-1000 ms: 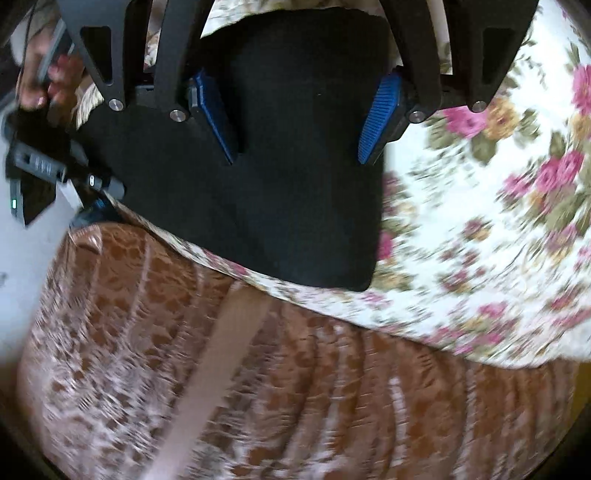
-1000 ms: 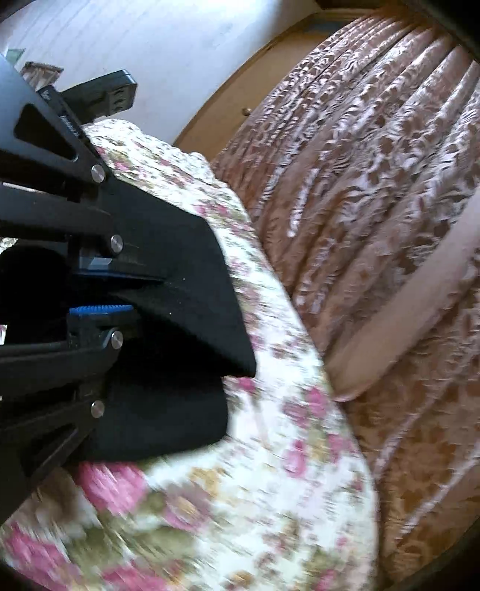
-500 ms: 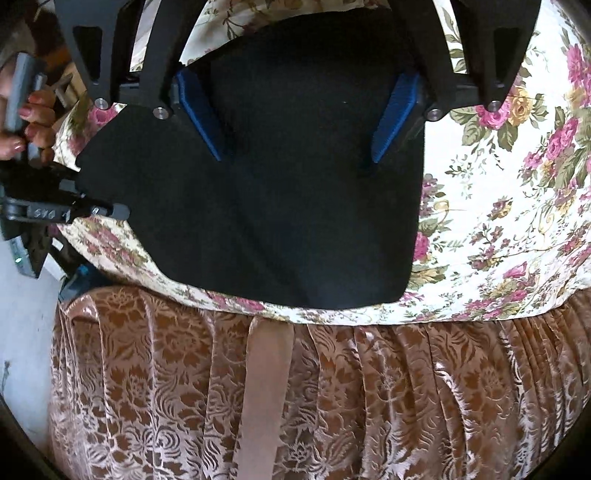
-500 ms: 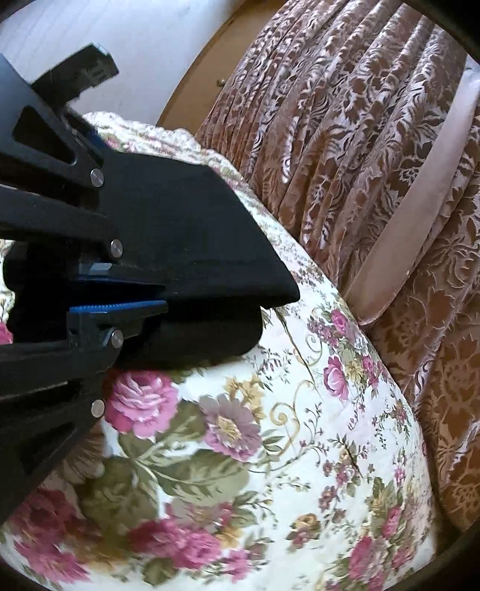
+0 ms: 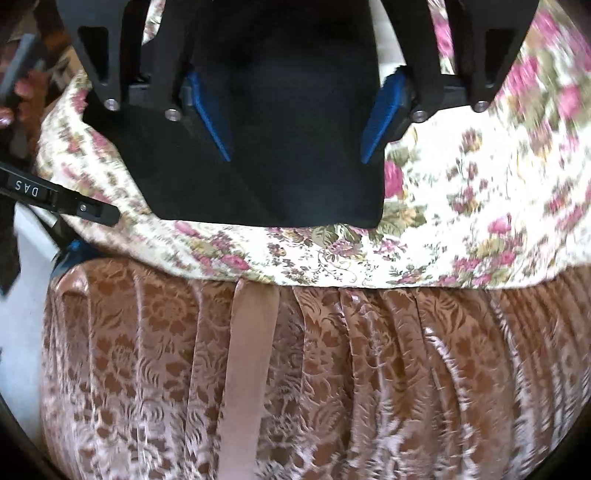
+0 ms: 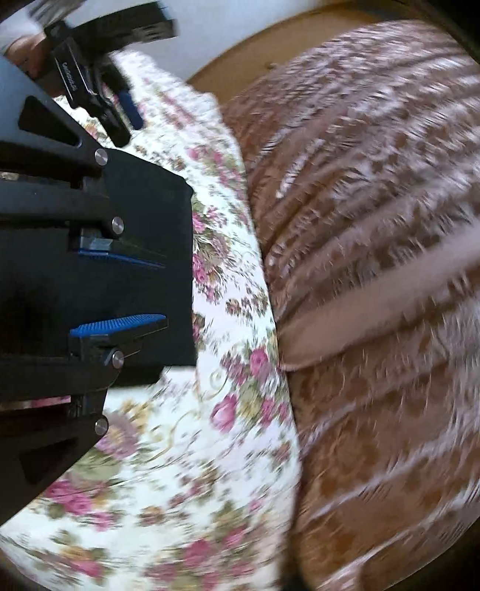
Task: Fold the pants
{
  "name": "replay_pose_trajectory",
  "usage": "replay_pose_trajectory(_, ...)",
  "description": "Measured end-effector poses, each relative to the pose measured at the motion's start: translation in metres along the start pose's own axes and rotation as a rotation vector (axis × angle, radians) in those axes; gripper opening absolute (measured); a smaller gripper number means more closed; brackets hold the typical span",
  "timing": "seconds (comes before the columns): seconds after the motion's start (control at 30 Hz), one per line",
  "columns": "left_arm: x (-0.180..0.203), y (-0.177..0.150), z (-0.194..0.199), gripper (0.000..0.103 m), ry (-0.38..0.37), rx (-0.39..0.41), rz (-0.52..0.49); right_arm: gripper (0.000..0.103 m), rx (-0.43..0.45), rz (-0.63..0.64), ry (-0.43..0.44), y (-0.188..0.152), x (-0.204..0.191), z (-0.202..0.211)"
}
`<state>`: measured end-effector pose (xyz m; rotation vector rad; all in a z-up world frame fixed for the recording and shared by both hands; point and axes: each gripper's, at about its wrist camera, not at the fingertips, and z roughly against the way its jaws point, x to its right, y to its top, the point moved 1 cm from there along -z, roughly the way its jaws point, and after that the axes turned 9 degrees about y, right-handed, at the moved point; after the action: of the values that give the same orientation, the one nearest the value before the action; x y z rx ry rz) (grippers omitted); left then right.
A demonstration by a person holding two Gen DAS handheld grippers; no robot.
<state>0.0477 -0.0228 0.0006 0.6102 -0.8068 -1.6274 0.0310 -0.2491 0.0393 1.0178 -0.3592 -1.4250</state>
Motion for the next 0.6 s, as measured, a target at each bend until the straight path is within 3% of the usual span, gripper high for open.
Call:
replay_pose_trajectory(0.07,0.002,0.008,-0.012,0.062,0.002,-0.031,-0.019,0.026,-0.079,0.049,-0.042,0.011,-0.015,-0.024)
replay_pose_trajectory(0.2,0.012,0.022,-0.041,0.061,-0.004,-0.101,-0.046,0.026,-0.151,0.075,-0.029,0.021,-0.024,-0.064)
replay_pose_trajectory(0.33,0.017,0.02,-0.07,0.061,0.042,-0.175,-0.08,0.022,-0.279,0.066,-0.183,0.005,-0.005,-0.098)
replay_pose_trajectory(0.4,0.018,0.016,-0.081,0.062,0.041,-0.182,-0.081,0.021,-0.286,0.051,-0.252,-0.005,0.014,-0.101)
replay_pose_trajectory(0.53,0.021,0.017,-0.104,0.066,0.059,-0.184,-0.081,0.016,-0.227,0.007,-0.237,-0.018,0.039,-0.102)
replay_pose_trajectory(0.6,0.019,0.019,-0.121,0.07,0.051,-0.212,-0.051,0.025,-0.187,-0.005,-0.342,-0.018,0.051,-0.108)
